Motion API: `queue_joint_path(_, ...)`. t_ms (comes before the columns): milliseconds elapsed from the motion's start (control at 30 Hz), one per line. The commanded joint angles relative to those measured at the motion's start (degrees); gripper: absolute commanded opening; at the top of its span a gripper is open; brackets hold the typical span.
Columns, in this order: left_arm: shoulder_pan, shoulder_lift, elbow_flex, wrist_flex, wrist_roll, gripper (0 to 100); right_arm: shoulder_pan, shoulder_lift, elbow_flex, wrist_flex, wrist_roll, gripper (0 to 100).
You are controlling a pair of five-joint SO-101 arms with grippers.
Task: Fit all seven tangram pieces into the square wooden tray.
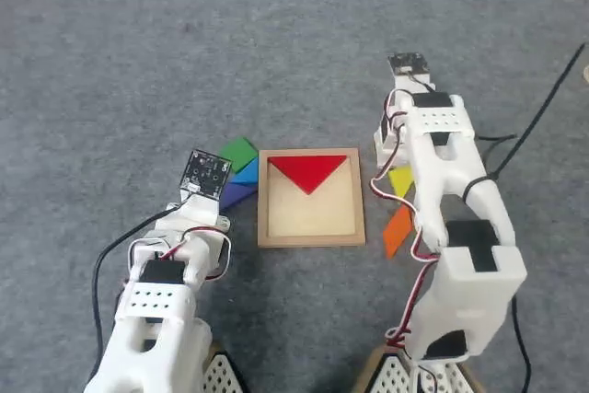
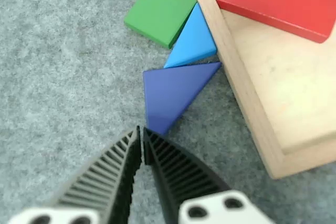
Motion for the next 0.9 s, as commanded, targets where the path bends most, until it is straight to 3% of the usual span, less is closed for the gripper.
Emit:
queue_joint_path(0, 0.00, 0.09, -2.42, -0.88, 0.09, 1, -0.75, -4.97, -1.14, 0.57, -0.70, 23.0)
queue_joint_path(133, 0.00, 0.09, -2.42, -0.88, 0.09, 1, -0.31, -3.56, -1.14, -0.40, 0.26, 24.7)
queue_joint_path(333, 0.00, 0.09, -2.42, -0.88, 0.09, 1, -2.51, 2.68, -1.41, -1.10, 4.66, 40.7)
queue_joint_path(867, 0.00, 0.09, -2.42, -0.88, 0.09, 1, -2.86, 7.69, -1.41, -7.34, 4.48, 38.3)
